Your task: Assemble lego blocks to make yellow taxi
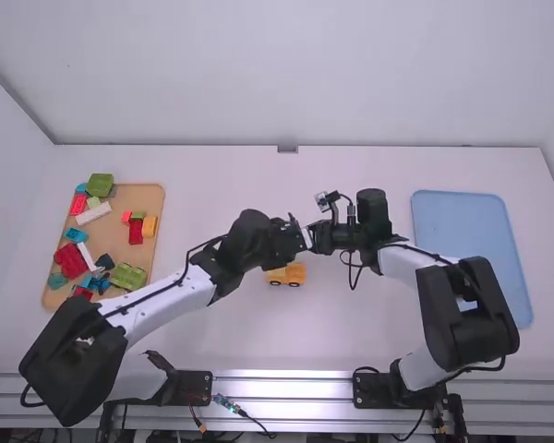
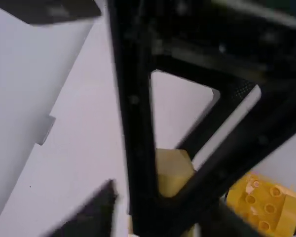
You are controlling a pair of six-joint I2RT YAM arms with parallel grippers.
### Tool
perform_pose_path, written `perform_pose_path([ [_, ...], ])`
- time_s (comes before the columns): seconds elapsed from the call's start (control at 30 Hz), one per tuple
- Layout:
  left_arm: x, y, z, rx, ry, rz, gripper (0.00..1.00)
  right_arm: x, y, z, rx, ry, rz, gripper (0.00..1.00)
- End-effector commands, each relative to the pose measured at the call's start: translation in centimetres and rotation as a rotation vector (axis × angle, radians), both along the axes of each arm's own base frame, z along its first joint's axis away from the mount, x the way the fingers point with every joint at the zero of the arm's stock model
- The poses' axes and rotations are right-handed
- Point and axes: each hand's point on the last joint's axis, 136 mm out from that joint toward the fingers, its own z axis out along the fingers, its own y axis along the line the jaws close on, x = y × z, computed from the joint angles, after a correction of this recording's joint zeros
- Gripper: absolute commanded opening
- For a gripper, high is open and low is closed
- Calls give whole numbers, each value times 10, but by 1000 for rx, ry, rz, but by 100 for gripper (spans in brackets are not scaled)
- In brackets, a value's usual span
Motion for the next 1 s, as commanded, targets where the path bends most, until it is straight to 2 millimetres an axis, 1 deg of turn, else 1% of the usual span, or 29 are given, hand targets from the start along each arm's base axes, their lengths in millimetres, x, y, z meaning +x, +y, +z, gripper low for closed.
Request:
perform_pose_path([
  [0.0, -2, -2, 0, -5, 5, -8, 99, 3, 1, 2, 1, -18, 5, 24],
  [0.17, -2, -1, 0, -41, 36, 27, 99, 4, 2, 2, -4, -51, 10, 21],
  [0.23, -3, -1, 2, -67, 56, 40, 99, 4, 1, 2, -8, -93, 18, 20],
  [0.27, -6, -1, 5, -83, 70, 42, 99, 7, -3, 2, -15, -148, 22, 18],
  [0.33, -10, 1, 10, -91, 78, 31, 99, 9, -6, 2, -21, -199, 24, 16],
  [0.37, -11, 4, 15, -104, 81, 26, 99, 12, -9, 2, -25, -231, 23, 14],
  [0.5, -22, 9, 33, -182, 116, -34, 99, 18, -20, 1, -38, -306, 16, 14],
  [0.53, -25, 13, 44, -238, 135, -51, 99, 19, -25, 0, -48, -331, 14, 15],
  [0.6, -27, 17, 55, -300, 159, -75, 99, 21, -30, -2, -60, -359, 13, 14],
  [0.63, -31, 20, 65, -363, 186, -114, 99, 22, -34, -3, -68, -382, 11, 15],
  [0.7, -38, 26, 76, -447, 231, -199, 99, 23, -38, -5, -81, -421, 16, 14],
  [0.77, -44, 31, 80, -498, 277, -249, 99, 23, -40, -4, -88, -454, 21, 14],
  [0.8, -41, 37, 80, -532, 311, -242, 99, 22, -40, -5, -95, -487, 33, 14],
  [0.87, -38, 42, 77, -552, 335, -237, 99, 16, -39, 0, -76, -545, 72, 13],
  [0.97, -39, 41, 72, -581, 388, -279, 99, 1, -34, 13, -10, -649, 153, 10],
])
